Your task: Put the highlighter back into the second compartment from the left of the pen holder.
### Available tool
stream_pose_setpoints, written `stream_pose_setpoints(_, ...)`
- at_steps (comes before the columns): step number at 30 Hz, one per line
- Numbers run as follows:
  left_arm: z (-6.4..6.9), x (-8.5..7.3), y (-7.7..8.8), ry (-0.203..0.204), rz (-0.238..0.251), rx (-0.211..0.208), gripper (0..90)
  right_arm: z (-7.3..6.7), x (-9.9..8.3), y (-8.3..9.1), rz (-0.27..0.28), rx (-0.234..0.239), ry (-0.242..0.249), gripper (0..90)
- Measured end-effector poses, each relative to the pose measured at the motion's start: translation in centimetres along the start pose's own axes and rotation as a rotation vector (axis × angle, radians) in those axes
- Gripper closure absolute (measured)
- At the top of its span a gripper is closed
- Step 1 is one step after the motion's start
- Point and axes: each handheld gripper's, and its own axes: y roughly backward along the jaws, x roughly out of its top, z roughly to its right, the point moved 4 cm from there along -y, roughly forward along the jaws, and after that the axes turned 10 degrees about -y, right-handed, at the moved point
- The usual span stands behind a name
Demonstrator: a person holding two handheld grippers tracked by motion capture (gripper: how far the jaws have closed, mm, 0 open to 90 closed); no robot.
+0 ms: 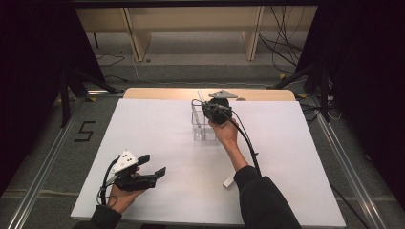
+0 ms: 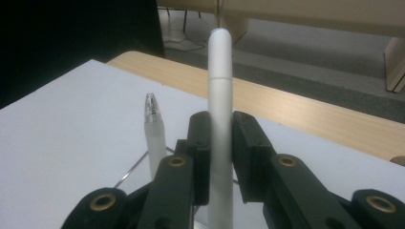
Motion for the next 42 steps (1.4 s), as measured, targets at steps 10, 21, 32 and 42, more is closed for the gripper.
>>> stream_pose_setpoints(10, 0.0, 0.0, 0.0, -0.001, -0.001, 0.0, 18.7, 0.2, 0.1, 0.6, -0.017, 0.026, -0.02, 45.1)
stream_pose_setpoints(21, 0.1, 0.0, 0.0, 0.0, -0.002, 0.0, 18.8, 0.5, 1.5, 3.3, -0.003, 0.074, -0.027, 35.5)
stream_pose_setpoints(32, 0.0, 0.0, -0.1, 0.0, -0.006, 0.0, 18.7, 1.4, 1.7, 5.3, -0.014, 0.085, -0.013, 32.4)
stream_pose_setpoints(42, 0.0, -0.1, -0.1, -0.001, -0.01, 0.002, 18.8, 2.0, 1.5, 6.6, -0.002, 0.082, -0.01, 31.9)
